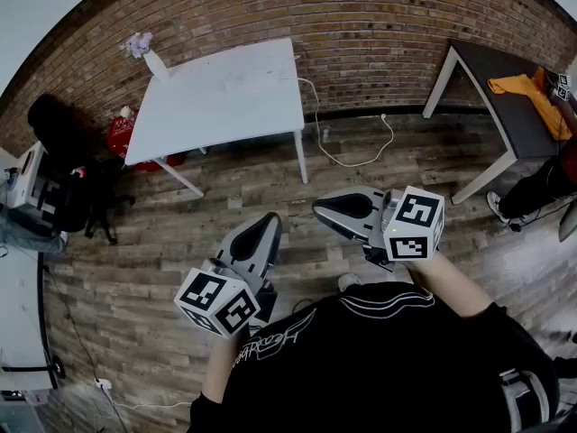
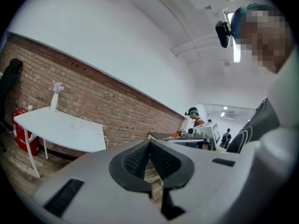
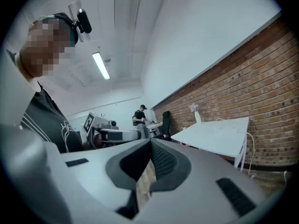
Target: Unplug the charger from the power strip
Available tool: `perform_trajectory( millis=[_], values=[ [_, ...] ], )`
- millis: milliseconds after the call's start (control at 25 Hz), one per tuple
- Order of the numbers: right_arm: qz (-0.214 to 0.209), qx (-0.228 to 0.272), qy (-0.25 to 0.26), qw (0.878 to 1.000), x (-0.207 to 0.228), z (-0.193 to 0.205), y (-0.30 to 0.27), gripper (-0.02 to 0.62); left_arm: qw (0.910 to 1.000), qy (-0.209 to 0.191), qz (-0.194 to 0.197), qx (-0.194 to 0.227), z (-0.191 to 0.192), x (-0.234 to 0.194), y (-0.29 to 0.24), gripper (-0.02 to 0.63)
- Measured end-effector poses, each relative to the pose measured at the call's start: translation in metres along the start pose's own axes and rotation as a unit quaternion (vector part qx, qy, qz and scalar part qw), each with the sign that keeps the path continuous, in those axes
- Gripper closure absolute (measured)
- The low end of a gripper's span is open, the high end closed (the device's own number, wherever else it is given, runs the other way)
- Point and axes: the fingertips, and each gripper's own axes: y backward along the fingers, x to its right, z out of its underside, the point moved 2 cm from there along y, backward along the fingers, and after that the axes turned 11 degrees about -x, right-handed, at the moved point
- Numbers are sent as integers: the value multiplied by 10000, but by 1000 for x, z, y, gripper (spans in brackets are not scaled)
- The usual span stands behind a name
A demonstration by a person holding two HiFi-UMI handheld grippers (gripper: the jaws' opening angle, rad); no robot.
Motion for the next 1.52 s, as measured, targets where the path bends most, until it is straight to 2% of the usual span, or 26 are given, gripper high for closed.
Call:
perform_trajectory(
  millis=[320,600,840,1200,1360,1520],
  values=[
    [21,-59,95,9999,-16,-1,-7,598,9999,-107,3,31,0,4,18,601],
    [-324,158,-127,9993,-54,2,-21,597,9998,-137,4,153,13,1,50,601],
    [-153,-15,-80,9999,-45,6,-35,597,9998,-45,-13,207,13,-11,56,601],
    [-304,-12,-259,9992,12,-2,-68,597,9997,112,-206,94,1,-66,24,601],
    [-402,5,-356,9986,60,-7,-88,597,9993,207,-320,4,-10,-104,-10,601],
    [-404,13,-563,9976,130,-18,-105,597,9985,326,-402,-181,-28,-148,-59,601]
  ],
)
